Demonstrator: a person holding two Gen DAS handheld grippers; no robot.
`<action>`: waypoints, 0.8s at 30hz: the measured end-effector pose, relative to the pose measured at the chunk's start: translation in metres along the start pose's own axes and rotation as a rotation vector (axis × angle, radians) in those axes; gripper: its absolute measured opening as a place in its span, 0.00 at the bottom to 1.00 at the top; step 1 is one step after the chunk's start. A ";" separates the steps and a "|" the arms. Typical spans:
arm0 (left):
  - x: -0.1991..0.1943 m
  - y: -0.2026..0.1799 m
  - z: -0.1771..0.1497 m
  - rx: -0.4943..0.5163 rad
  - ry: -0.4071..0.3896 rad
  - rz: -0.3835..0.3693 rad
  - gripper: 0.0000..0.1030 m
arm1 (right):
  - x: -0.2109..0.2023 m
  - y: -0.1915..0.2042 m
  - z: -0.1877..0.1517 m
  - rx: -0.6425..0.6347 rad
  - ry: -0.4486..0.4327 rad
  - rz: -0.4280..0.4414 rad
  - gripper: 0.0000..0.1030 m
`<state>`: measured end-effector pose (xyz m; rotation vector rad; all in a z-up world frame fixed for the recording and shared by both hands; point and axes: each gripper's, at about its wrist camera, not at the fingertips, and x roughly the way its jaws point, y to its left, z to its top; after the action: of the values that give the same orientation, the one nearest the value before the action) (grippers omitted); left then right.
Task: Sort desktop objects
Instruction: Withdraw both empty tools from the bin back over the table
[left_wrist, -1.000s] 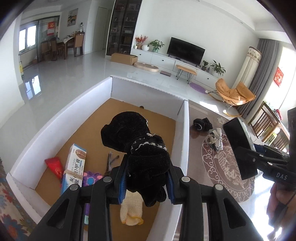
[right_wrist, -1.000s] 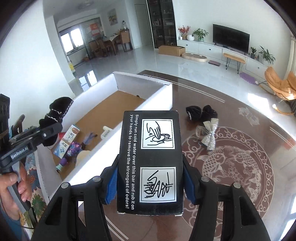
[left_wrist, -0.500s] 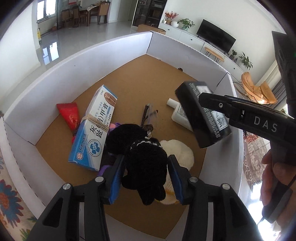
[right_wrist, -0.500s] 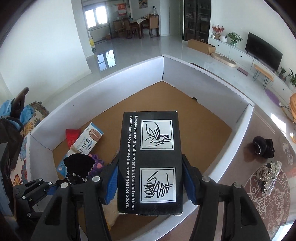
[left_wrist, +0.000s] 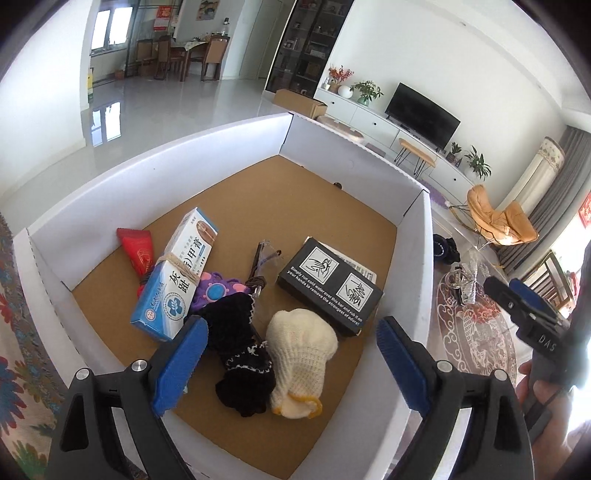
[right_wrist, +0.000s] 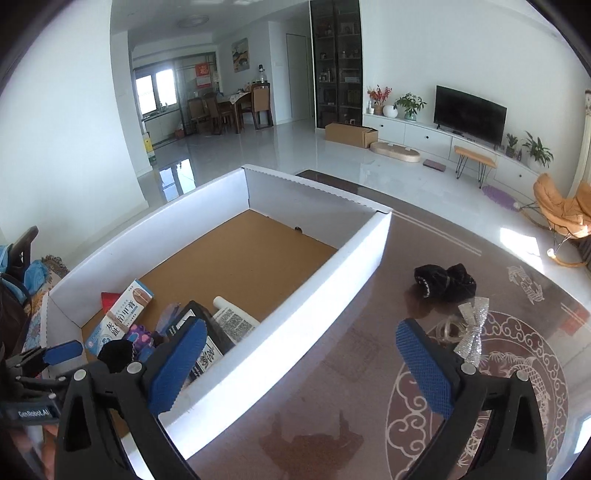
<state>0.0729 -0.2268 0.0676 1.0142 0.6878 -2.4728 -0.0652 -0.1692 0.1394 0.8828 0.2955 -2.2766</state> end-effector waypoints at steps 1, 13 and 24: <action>-0.006 -0.009 0.000 0.016 -0.020 -0.010 0.91 | -0.006 -0.012 -0.012 -0.002 -0.001 -0.024 0.99; -0.054 -0.175 -0.042 0.410 -0.078 -0.284 0.91 | -0.083 -0.172 -0.184 0.196 0.141 -0.255 0.99; 0.040 -0.252 -0.145 0.626 0.141 -0.258 0.91 | -0.094 -0.202 -0.241 0.275 0.180 -0.305 0.99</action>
<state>-0.0038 0.0527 0.0225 1.3975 0.0626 -2.9474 -0.0230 0.1324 0.0168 1.2617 0.2097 -2.5636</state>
